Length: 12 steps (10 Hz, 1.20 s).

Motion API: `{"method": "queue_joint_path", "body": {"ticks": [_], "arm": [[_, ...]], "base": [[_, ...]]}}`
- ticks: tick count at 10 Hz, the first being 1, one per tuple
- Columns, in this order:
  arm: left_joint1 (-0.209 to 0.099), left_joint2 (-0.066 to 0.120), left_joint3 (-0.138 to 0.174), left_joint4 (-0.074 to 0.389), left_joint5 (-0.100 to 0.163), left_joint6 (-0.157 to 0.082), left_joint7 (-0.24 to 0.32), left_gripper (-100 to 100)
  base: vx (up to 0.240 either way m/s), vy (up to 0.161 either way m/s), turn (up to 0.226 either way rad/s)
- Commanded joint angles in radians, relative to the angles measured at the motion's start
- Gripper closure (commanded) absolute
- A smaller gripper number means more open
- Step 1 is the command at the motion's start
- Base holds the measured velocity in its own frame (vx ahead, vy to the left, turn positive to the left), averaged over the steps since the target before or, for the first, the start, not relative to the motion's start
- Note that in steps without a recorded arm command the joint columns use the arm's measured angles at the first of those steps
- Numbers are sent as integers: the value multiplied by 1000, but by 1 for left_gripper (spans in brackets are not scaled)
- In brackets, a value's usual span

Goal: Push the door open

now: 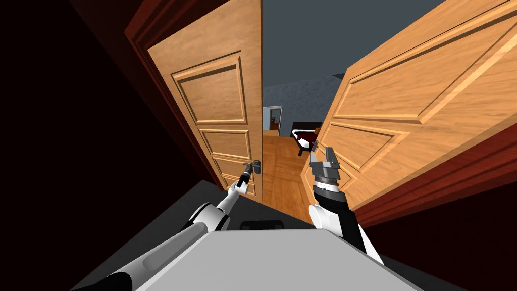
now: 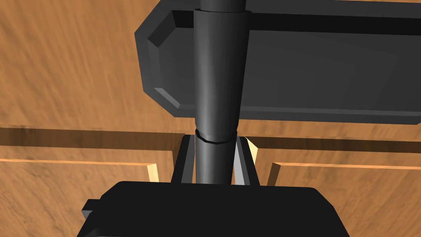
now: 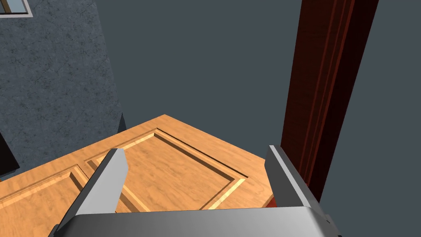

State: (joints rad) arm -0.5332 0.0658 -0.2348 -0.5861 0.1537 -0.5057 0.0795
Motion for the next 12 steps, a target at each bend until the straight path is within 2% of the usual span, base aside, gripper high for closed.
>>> {"method": "queue_joint_path", "body": {"ticks": [1,8,9,10,12], "arm": [[-16,10,19,26,6,-13,-7,100],[-12,49,93,36,30,-12,-33,100],[-12,49,93,36,30,-12,-33,100],[-12,57,112,39,37,-12,-39,100],[-11,66,132,42,43,-11,-46,100]], "base": [[153,-132,67],[166,-145,66],[129,-95,32],[121,-107,31],[163,-151,78]]}}
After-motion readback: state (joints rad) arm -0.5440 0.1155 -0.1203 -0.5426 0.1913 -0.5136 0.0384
